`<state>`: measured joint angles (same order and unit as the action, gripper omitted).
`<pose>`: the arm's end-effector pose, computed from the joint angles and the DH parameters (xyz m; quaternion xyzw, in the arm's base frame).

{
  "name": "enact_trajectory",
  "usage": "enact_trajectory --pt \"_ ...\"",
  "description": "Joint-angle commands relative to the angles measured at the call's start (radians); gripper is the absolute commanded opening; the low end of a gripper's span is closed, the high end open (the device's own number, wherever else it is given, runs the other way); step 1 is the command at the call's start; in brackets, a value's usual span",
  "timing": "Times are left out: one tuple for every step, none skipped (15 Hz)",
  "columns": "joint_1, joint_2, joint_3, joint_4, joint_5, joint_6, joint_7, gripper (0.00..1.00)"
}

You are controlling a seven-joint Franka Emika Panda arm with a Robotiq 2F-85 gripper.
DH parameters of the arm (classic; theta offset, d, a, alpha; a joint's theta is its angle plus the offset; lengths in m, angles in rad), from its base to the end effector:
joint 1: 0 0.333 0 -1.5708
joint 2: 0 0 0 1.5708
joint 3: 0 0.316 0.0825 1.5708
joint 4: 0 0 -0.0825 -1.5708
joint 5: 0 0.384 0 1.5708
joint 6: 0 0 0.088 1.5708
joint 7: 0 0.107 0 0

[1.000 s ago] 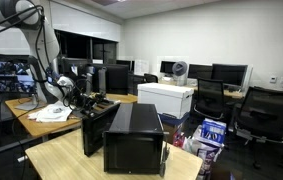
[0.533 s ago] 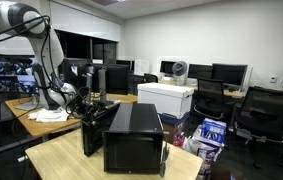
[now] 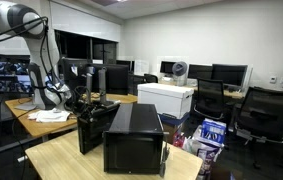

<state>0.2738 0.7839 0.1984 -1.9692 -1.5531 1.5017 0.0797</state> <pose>0.5211 0.1424 0.0910 0.5458 0.4934 -0.2405 0.6331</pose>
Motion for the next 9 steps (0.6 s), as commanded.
enact_trajectory --pt "-0.004 0.003 0.006 0.003 -0.005 -0.005 -0.002 1.00" --pt "-0.003 0.003 0.006 0.002 -0.009 -0.005 -0.004 1.00" --pt "-0.003 0.003 0.006 0.001 -0.010 -0.005 -0.004 1.00" --pt "-0.003 0.003 0.006 0.001 -0.011 -0.005 -0.004 1.00" --pt "-0.003 0.003 0.006 0.001 -0.011 -0.005 -0.004 1.00" --pt "-0.003 0.003 0.006 0.001 -0.012 -0.005 -0.004 1.00" --pt "-0.003 0.003 0.006 0.001 -0.012 -0.005 -0.004 1.00" --pt "-0.003 0.003 0.006 0.001 -0.012 -0.005 -0.004 1.00" --pt "-0.003 0.003 0.006 0.001 -0.012 -0.005 -0.004 1.00"
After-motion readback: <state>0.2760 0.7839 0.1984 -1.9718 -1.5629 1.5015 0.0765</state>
